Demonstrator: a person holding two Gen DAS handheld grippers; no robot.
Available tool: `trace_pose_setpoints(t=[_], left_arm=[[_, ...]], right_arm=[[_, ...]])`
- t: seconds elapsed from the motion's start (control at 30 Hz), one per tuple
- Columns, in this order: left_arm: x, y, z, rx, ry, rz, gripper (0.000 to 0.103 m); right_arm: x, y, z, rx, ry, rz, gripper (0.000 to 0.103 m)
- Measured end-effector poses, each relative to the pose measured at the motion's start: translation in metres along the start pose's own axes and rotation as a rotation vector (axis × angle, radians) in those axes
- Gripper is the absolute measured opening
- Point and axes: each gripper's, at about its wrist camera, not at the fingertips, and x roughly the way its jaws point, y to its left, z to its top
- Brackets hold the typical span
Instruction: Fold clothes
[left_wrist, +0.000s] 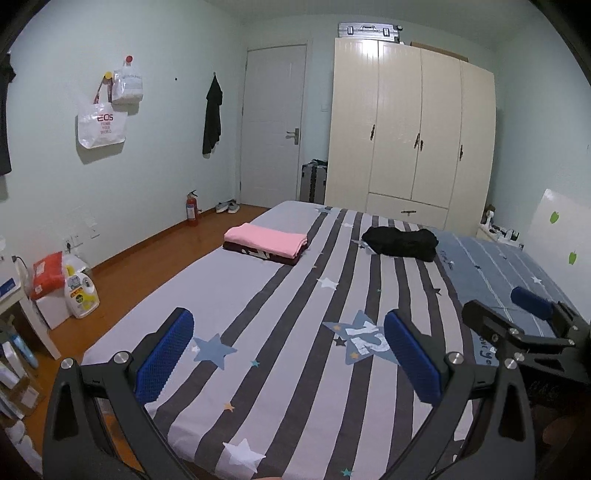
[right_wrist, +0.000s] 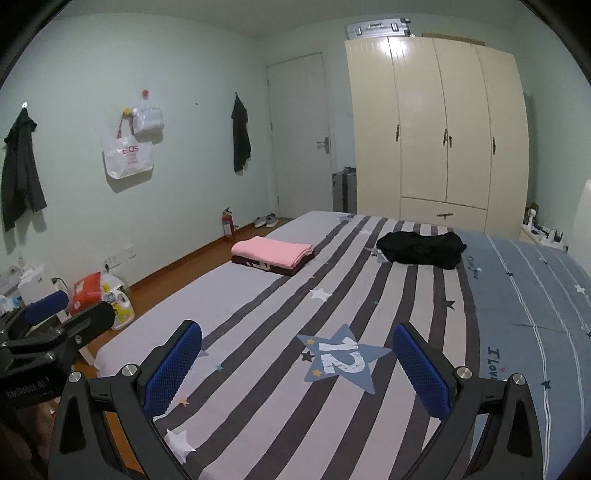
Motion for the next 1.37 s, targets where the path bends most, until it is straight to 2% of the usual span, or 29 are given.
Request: trace_pose_setpoints(t=[0.3, 1.37], left_arm=[[-0.0034, -0.0061, -0.0007, -0.001, 0.000, 0.004, 0.102], [-0.0091, -0.0028, -0.0051, 0.000, -0.019, 0.034, 0.102]], right_arm=[[-0.0109, -0.0046, 0.0033, 0.000, -0.018, 0.002, 0.102], [-0.0048, 0.0011, 0.0012, 0.007, -0.009, 0.039, 0.102]])
